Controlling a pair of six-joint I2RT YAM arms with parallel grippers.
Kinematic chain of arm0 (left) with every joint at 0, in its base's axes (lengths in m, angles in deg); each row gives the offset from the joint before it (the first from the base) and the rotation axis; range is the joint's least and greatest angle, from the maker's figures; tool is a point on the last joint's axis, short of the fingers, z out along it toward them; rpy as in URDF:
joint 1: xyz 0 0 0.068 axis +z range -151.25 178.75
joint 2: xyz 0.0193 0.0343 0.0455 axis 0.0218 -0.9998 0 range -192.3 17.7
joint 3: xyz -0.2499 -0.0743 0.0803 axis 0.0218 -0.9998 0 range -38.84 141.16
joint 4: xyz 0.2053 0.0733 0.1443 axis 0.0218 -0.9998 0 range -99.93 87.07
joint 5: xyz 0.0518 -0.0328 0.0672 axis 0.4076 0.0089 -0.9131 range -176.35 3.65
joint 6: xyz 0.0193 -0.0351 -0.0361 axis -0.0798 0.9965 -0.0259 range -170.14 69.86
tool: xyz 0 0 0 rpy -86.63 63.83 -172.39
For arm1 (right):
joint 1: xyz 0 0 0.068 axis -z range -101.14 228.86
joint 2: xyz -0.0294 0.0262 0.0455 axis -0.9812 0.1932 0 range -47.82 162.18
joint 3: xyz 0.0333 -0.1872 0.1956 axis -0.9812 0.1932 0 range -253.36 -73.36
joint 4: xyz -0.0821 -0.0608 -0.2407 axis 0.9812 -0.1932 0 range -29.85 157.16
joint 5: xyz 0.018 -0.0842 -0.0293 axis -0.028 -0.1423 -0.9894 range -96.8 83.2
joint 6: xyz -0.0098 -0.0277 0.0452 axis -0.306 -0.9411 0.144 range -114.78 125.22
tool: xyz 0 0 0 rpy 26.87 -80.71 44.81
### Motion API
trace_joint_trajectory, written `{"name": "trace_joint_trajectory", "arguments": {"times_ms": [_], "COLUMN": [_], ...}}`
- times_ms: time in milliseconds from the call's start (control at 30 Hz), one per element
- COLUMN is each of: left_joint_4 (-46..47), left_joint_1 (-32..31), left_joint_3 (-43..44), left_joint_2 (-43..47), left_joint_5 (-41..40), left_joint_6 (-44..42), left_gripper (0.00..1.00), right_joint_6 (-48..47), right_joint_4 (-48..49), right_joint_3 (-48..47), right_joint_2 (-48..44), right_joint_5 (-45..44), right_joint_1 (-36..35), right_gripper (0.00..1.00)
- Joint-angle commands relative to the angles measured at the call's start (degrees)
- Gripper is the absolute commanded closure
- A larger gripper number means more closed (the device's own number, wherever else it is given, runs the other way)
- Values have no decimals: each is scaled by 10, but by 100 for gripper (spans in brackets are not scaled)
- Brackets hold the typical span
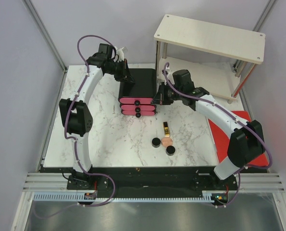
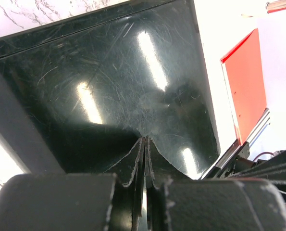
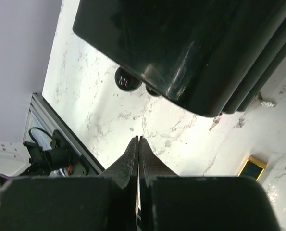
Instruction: Organize the makeup
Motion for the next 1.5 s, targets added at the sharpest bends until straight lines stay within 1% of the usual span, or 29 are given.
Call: {"name": "trace_joint_trajectory", "arguments": {"times_ms": [0, 167, 200, 300, 333, 467, 633, 767, 867, 900, 1000, 1033, 1133, 1233, 1267, 1333, 1367, 1467], "left_joint_4": [-92, -91, -91, -95, -96, -98, -98, -98, -98, -97, -98, -97, -98, -98, -98, -98, -98, -98], "left_joint_1": [1, 0, 0, 0, 0, 0, -1, -1, 0, -1, 0, 0, 0, 0, -1, 0, -1, -1], "left_joint_3": [-29, -31, -32, -35, -37, -53, -75, -83, -83, -82, -80, -80, -79, -78, -79, -80, -80, -79], "left_joint_2": [-59, -50, -48, -38, -37, -23, -13, -14, -12, -12, -11, -12, -12, -13, -15, -17, -17, -18], "left_joint_5": [-103, -109, -110, -114, -116, -116, -121, -117, -121, -122, -123, -124, -123, -125, -126, -124, -124, -124], "left_joint_6": [-18, -18, -21, -26, -26, -29, -34, -35, -36, -36, -35, -34, -33, -33, -33, -33, -33, -33], "left_gripper": [93, 93, 93, 93, 93, 93, 93, 93, 93, 93, 93, 93, 93, 93, 93, 93, 93, 93], "right_joint_6": [-59, -83, -83, -79, -77, -60, -26, -5, -4, -4, -23, -31, -70, -109, -118, -128, -134, -143], "right_joint_4": [-53, -99, -99, -100, -100, -82, -16, 8, 4, 1, -51, -92, -135, -165, -167, -175, -182, -198], "right_joint_3": [-26, -31, -34, -64, -72, -104, -96, -79, -82, -83, -97, -106, -135, -158, -167, -174, -182, -189], "right_joint_2": [5, 56, 66, 93, 99, 115, 103, 109, 111, 100, 72, 66, 38, 16, 12, 14, 27, 51], "right_joint_5": [27, -19, -56, -105, -138, -200, -234, -250, -246, -258, -316, -359, -397, -370, -322, -269, -194, -96], "right_joint_1": [-17, -20, -19, -20, -19, -18, -17, -17, -17, -16, -17, -17, -17, -17, -17, -17, -17, -26], "right_gripper": [100, 100, 100, 100, 100, 100, 100, 100, 100, 100, 100, 100, 100, 100, 100, 100, 100, 100]}}
